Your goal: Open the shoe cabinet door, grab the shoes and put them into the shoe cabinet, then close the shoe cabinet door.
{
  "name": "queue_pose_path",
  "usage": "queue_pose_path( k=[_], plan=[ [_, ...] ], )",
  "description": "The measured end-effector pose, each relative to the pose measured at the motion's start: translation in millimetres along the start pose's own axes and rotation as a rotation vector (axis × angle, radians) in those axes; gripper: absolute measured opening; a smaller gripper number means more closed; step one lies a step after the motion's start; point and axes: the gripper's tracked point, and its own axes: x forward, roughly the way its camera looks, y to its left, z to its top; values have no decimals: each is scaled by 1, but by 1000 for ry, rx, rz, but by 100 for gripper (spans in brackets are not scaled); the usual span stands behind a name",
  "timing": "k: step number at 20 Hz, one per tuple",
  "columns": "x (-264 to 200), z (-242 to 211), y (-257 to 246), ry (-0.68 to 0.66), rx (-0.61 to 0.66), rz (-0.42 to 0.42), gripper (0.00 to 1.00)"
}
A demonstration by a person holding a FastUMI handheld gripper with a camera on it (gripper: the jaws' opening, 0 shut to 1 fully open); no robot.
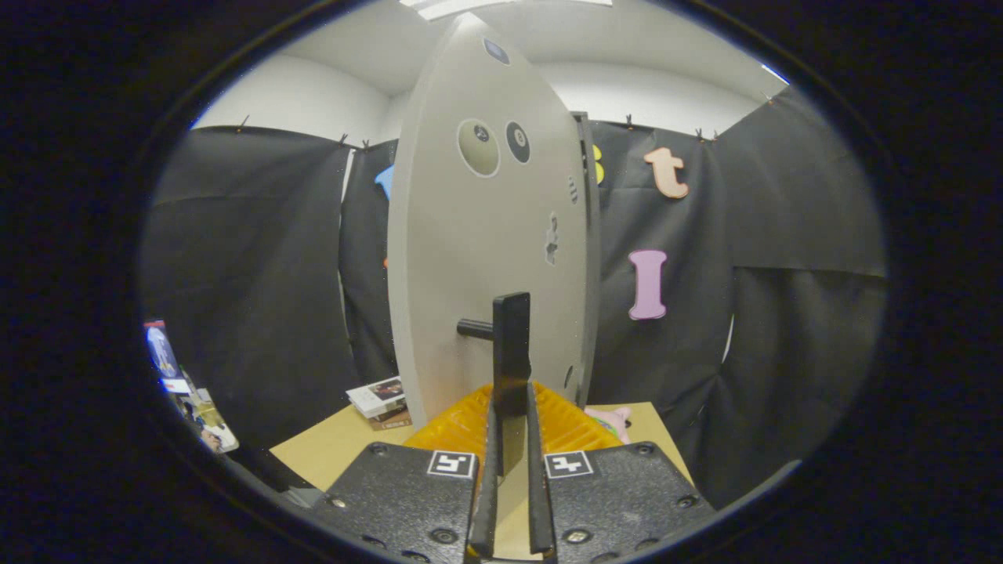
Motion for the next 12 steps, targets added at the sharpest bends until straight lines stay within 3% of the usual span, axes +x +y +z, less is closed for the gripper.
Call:
queue_pose_path(
  k=[6, 8, 12],
  plan=[
    [-1, 7, -49, -33, 29, -184, 4],
    [3, 4, -39, -25, 69, -128, 4],
    [-2, 2, -40, -25, 35, -97, 4]
  ],
)
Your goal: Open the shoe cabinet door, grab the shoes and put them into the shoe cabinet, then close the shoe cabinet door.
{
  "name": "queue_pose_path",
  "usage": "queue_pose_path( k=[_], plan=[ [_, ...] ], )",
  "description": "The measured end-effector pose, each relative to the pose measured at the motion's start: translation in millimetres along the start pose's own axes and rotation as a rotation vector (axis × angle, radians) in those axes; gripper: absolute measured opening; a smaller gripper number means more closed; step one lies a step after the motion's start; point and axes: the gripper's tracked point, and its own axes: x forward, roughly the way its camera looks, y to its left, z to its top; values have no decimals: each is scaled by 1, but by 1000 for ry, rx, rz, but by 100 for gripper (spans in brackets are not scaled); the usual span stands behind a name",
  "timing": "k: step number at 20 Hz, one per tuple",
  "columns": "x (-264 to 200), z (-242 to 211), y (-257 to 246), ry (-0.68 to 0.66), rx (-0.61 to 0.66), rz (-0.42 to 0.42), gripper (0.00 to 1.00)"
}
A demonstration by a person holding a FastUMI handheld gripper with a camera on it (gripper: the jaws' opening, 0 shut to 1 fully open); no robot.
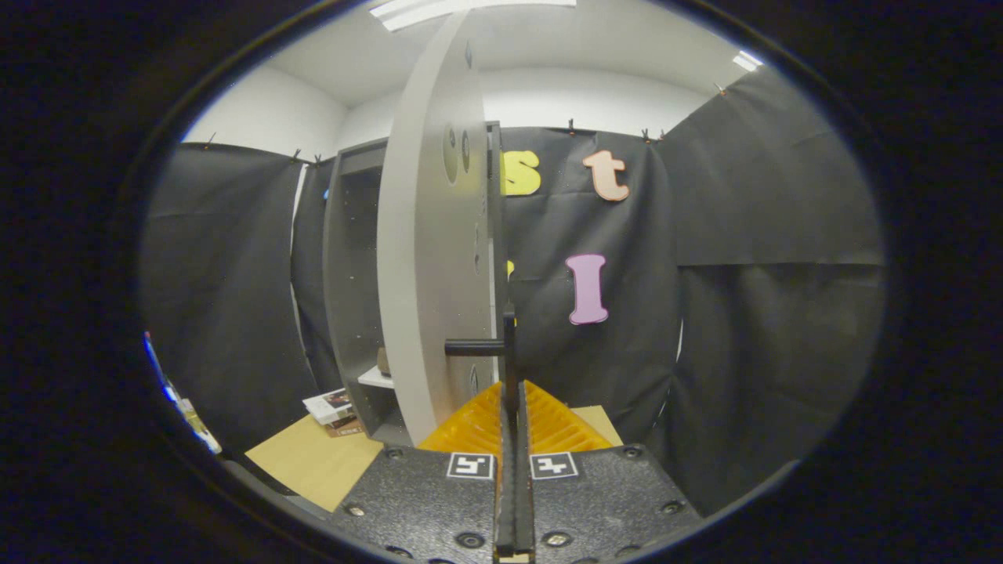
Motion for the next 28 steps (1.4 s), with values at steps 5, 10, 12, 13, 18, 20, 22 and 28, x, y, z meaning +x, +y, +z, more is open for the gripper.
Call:
queue_pose_path(
  k=[5, 10, 12, 13, 18, 20, 22, 28],
  plan=[
    [-16, 13, -17, -98, -63, -71, 7],
    [-20, 9, -9, -146, -34, -113, 100],
    [-23, 6, -5, -139, -38, -108, 99],
    [-26, 4, -4, -142, -41, -112, 100],
    [-17, -1, 19, -174, -16, -41, 99],
    [-13, -9, 31, -159, 1, -21, 99],
    [-12, -17, 41, -144, 12, 19, 99],
    [11, -35, 51, -154, -27, 18, 99]
  ],
)
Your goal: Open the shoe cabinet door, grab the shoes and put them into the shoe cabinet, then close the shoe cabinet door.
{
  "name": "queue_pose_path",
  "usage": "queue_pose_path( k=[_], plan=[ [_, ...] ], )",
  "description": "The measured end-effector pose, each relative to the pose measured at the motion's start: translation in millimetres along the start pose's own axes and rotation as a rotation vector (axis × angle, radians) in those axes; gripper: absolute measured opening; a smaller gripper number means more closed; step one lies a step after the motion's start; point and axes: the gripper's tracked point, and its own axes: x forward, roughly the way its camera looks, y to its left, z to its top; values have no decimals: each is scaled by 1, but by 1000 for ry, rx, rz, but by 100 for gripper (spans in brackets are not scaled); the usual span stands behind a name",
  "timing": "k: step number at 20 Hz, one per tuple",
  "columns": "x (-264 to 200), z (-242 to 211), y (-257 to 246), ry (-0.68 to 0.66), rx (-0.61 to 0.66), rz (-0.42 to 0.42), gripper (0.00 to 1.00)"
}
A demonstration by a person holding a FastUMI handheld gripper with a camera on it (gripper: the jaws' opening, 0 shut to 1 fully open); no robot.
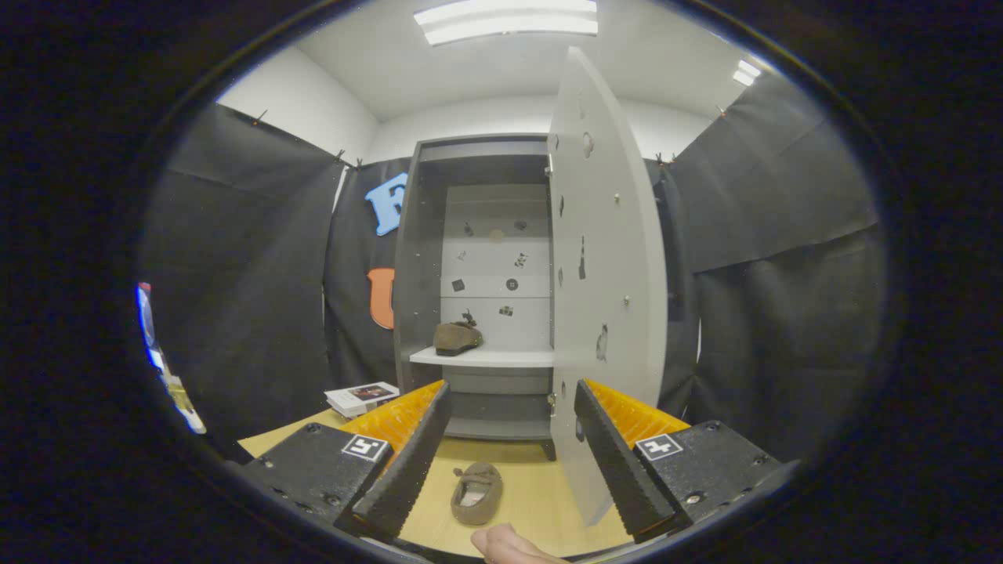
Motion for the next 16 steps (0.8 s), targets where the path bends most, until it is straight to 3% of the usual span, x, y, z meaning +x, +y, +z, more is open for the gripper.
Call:
queue_pose_path(
  k=[5, 9, 16],
  plan=[
    [8, -33, 16, 70, -47, 20, 99],
    [2, -74, 36, 221, -31, 74, 100],
    [5, -126, 32, 415, 7, -23, 100]
  ],
)
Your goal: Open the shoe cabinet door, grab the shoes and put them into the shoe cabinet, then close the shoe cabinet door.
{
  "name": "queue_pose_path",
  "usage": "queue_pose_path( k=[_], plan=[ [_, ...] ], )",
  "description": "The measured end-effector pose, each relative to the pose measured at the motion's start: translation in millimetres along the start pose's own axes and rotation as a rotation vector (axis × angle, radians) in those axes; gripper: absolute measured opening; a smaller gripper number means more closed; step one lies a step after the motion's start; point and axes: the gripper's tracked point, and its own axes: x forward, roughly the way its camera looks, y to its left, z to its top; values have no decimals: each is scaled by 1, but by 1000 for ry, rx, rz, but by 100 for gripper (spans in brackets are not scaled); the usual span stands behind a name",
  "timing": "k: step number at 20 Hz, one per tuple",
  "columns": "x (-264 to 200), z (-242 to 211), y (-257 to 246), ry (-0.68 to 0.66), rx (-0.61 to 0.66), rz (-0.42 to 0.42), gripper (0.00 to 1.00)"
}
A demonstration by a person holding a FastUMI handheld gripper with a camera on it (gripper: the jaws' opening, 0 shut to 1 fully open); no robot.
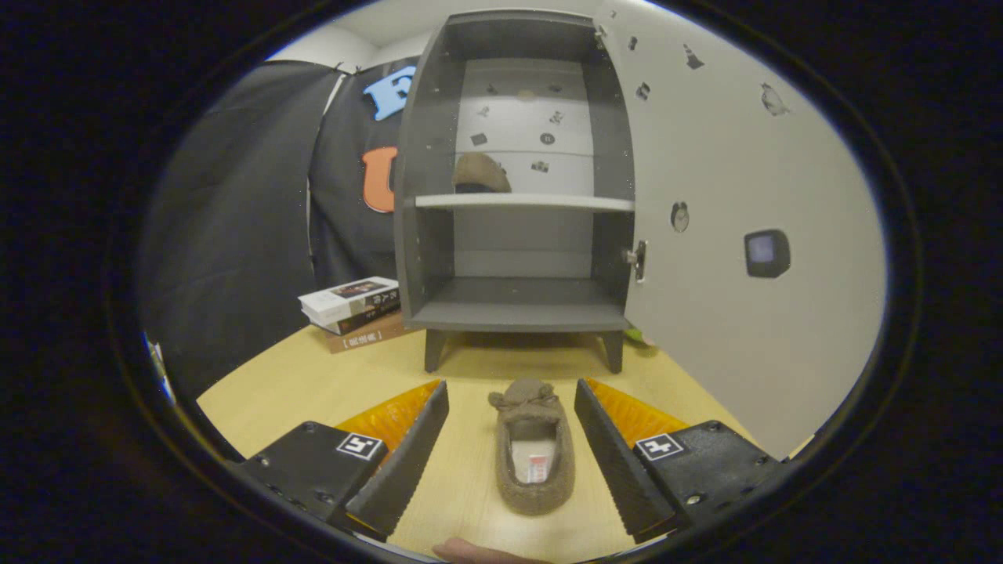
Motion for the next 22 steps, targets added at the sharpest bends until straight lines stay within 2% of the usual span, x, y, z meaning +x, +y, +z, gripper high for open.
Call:
queue_pose_path(
  k=[5, 7, 9, 12, 15, 19, 22],
  plan=[
    [0, -26, 1, 112, 18, -13, 100],
    [2, -36, 0, 158, 23, -36, 96],
    [2, -45, 6, 217, 51, -30, 86],
    [14, -42, -2, 202, 53, -66, 73],
    [9, -48, 13, 282, 149, -24, 12],
    [7, -39, 16, 238, 191, 30, 6],
    [7, -27, 6, 173, 143, 10, 6]
  ],
)
